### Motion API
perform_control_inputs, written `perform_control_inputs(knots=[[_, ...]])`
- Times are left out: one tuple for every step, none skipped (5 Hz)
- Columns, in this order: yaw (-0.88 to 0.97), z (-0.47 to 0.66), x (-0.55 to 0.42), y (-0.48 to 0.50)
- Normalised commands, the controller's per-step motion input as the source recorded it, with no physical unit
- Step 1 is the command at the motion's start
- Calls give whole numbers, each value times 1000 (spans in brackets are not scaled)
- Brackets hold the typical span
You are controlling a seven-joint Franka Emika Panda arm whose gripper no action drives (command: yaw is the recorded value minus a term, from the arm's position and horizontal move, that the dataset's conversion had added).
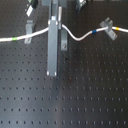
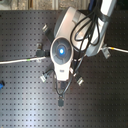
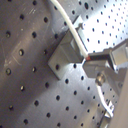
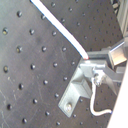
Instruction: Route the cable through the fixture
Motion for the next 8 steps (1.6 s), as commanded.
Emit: perform_control_inputs(knots=[[0,-1,-25,57],[0,245,-122,159],[0,327,-113,123],[0,241,-177,189],[0,125,-110,302],[0,126,-80,288],[0,249,12,188],[-26,261,0,5]])
